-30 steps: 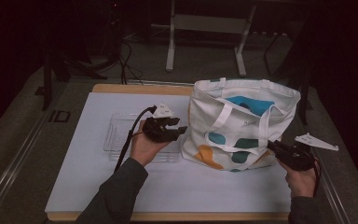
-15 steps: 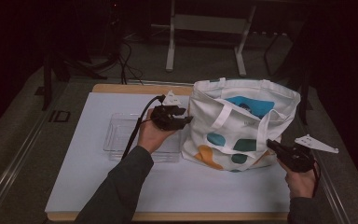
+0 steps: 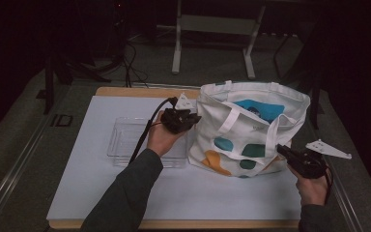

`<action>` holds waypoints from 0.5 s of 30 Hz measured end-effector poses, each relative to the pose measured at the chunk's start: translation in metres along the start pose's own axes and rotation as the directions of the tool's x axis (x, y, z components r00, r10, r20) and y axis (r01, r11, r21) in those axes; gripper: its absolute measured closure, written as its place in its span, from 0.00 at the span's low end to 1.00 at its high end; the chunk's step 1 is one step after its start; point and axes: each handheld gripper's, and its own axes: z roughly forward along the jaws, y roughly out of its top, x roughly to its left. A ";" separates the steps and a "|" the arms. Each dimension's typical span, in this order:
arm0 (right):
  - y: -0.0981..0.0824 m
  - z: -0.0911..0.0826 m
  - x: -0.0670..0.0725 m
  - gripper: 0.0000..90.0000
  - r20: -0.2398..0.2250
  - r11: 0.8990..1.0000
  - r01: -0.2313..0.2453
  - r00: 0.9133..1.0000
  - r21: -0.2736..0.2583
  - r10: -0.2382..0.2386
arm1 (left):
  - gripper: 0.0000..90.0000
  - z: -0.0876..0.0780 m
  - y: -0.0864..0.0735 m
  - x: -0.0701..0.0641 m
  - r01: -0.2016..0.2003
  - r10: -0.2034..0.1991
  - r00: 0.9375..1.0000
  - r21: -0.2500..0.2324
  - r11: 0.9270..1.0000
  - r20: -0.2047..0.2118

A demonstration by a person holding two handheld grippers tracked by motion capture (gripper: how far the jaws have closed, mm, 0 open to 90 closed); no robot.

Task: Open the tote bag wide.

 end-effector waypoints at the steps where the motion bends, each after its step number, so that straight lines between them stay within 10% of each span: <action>1: 0.000 0.000 0.000 0.99 -0.001 1.000 -0.001 1.000 0.000 0.001 | 0.96 0.000 0.000 0.000 -0.008 0.008 1.000 0.002 1.000 0.003; 15: -0.002 -0.009 0.003 0.99 -0.002 1.000 0.024 1.000 -0.017 -0.024 | 0.97 -0.011 0.000 -0.003 -0.021 0.021 1.000 0.000 1.000 0.010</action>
